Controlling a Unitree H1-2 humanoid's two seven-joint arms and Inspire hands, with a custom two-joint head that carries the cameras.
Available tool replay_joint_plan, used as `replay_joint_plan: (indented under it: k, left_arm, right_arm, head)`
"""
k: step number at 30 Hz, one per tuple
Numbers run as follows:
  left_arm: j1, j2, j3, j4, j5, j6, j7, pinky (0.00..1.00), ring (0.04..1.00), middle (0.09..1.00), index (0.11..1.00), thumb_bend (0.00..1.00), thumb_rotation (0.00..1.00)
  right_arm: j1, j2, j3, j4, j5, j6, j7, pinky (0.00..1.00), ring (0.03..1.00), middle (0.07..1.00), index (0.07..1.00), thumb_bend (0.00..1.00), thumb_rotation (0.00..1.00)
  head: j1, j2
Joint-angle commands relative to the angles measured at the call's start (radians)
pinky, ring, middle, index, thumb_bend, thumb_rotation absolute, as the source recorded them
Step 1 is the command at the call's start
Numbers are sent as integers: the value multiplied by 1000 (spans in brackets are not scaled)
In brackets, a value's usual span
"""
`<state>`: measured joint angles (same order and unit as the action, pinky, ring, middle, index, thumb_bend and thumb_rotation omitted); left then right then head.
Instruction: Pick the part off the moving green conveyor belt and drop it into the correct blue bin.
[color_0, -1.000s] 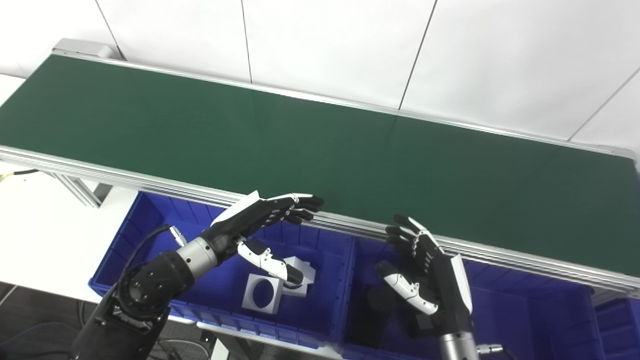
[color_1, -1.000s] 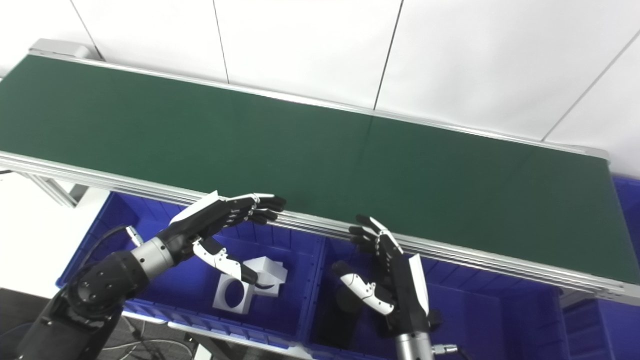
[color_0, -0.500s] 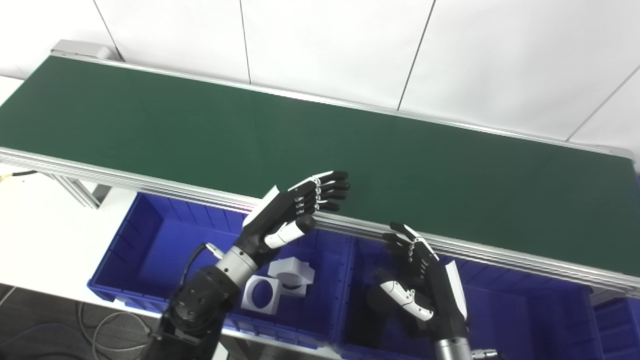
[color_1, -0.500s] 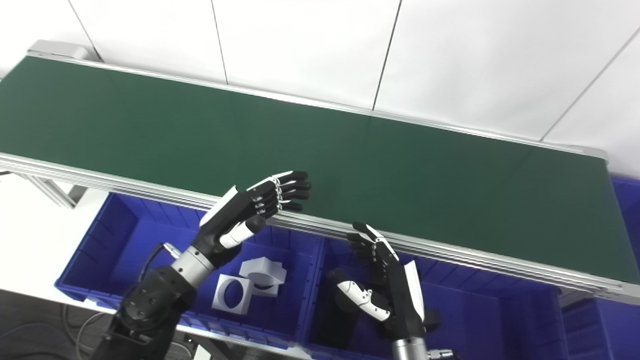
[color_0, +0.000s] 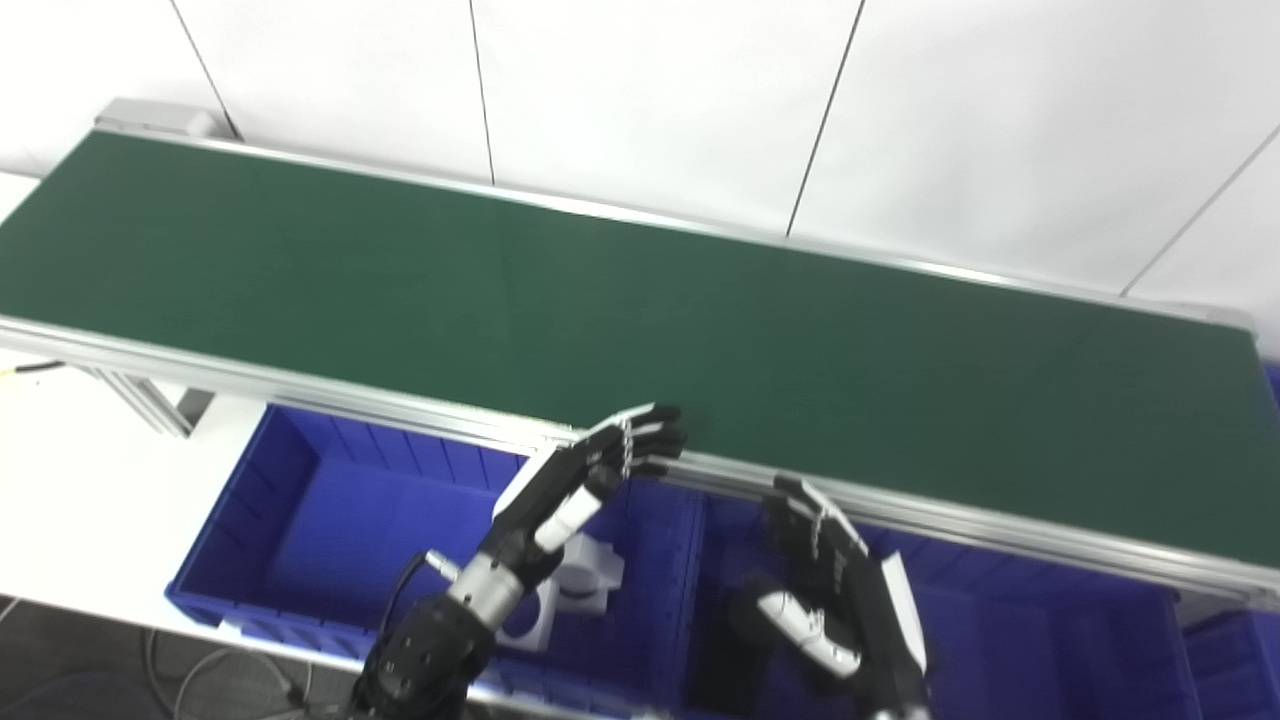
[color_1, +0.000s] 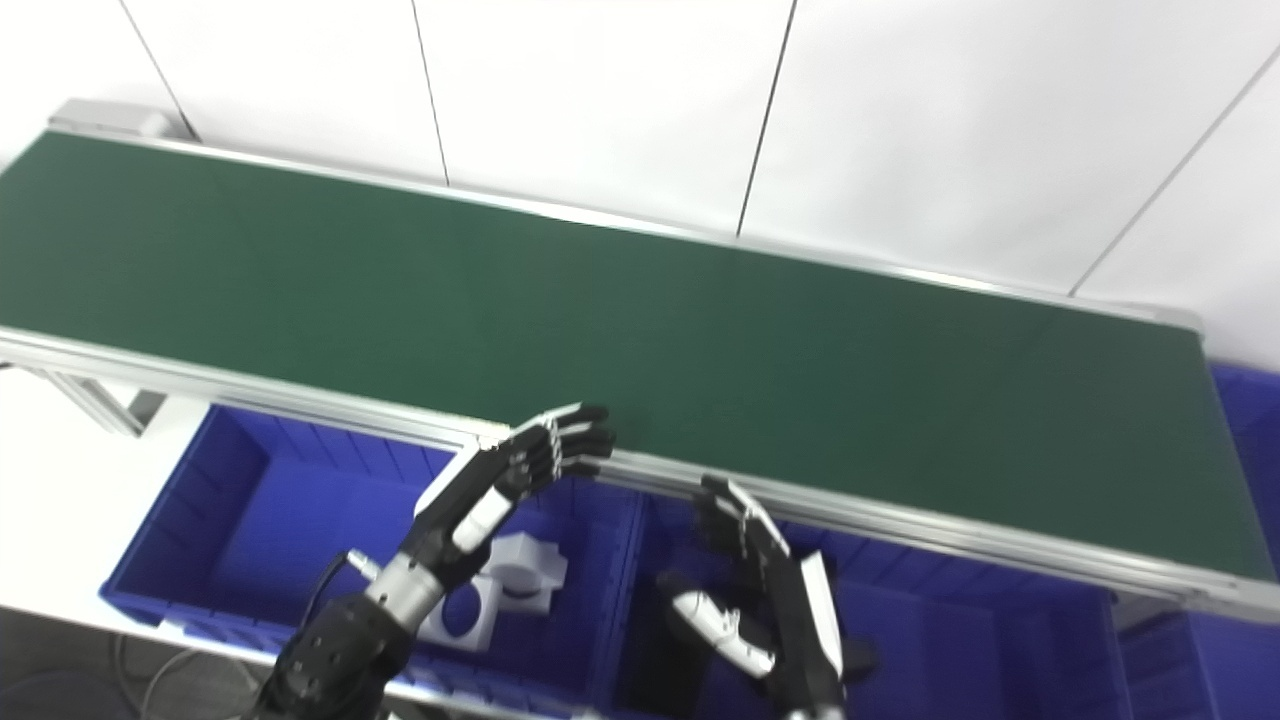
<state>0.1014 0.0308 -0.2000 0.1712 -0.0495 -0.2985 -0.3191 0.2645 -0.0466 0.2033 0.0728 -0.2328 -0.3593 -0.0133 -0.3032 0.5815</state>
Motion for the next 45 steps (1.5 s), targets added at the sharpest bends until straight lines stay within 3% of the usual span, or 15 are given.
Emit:
replay_joint_plan:
  k: [1, 6, 14, 20, 23, 29, 34, 38, 45]
  left_arm:
    - [-28, 14, 9, 6, -13, -46, -4, 786, 812, 814, 848, 776, 908]
    - [-57, 38, 26, 74, -33, -72, -16, 796, 815, 809, 853, 762, 916]
    - [-90, 49, 49, 121, -54, -82, -27, 808, 810, 797, 842, 847, 884]
    - [-126, 63, 59, 163, -98, -103, -68, 801, 795, 796, 845, 798, 887]
    - [-141, 63, 61, 176, -113, -96, -84, 821, 808, 805, 854, 787, 877]
    - [-132, 47, 46, 147, -68, -101, -63, 777, 792, 788, 837, 781, 848]
    - [-85, 54, 37, 51, 2, -105, -29, 766, 784, 781, 815, 732, 817]
    - [-42, 60, 36, -26, 43, -85, -4, 763, 784, 788, 816, 774, 821]
    - [43, 71, 31, -108, 28, -51, -4, 751, 801, 813, 824, 826, 716]
  right_arm:
    - [-12, 23, 1, -2, -10, -70, -23, 709, 753, 775, 833, 656, 517]
    - [-43, 46, 6, 60, -59, -94, -63, 708, 750, 777, 830, 641, 523]
    - [-78, 65, 6, 117, -113, -88, -101, 711, 759, 787, 843, 630, 571]
    - [-100, 83, 8, 155, -126, -85, -127, 714, 756, 782, 846, 642, 579]
    - [-112, 85, 7, 183, -136, -96, -148, 720, 760, 787, 845, 650, 589]
    - [-97, 66, 0, 169, -135, -99, -160, 724, 763, 795, 845, 651, 619]
    - [-67, 43, 3, 96, -84, -58, -107, 721, 767, 796, 859, 661, 644]
    - [-57, 26, 4, 59, -48, -43, -72, 729, 773, 802, 863, 660, 649]
    - [-41, 1, -4, 15, 21, -54, -24, 728, 763, 793, 850, 664, 651]
  head:
    - [-50, -9]
    - [-161, -36]
    - [-209, -28]
    - [-341, -42]
    - [-339, -38]
    - [-220, -8]
    - [-91, 25]
    - [-24, 41]
    - [80, 67]
